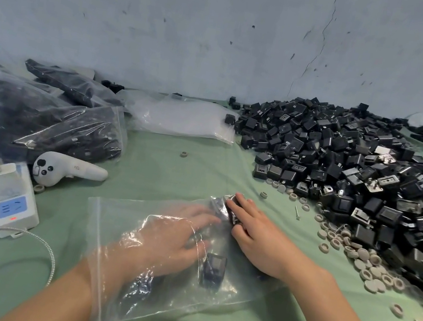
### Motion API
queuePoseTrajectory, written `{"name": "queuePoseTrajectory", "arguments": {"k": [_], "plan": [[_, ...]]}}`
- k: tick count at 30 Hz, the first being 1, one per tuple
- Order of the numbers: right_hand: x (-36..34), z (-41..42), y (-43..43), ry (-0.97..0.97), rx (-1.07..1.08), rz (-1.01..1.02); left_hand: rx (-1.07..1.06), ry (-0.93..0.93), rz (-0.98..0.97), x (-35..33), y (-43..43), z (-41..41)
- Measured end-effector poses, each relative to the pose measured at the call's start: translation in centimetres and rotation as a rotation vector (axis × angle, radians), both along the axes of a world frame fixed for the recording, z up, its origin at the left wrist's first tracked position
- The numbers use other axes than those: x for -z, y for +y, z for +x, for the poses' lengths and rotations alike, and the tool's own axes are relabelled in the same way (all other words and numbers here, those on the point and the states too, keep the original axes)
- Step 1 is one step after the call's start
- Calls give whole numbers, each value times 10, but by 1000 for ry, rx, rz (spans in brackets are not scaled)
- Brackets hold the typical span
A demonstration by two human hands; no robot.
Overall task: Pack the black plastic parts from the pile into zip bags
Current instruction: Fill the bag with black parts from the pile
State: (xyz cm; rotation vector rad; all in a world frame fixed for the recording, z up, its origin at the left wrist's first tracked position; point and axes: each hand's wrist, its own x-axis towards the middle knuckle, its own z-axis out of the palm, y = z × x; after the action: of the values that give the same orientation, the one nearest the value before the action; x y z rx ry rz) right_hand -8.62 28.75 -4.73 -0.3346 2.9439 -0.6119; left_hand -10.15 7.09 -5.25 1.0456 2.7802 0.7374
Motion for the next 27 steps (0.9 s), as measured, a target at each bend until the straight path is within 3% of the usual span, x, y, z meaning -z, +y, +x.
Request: {"name": "queuePoseTrajectory", "arguments": {"k": [4,15,27], "plan": [[1,0,1,5,-2,-6,26,46,92,4,-3,0],[2,0,1,6,10,-12,-16,4,-110,-4,0,2],[8,-2,1,-9,-3,26,-11,-57,-108,-4,-1,1]]}}
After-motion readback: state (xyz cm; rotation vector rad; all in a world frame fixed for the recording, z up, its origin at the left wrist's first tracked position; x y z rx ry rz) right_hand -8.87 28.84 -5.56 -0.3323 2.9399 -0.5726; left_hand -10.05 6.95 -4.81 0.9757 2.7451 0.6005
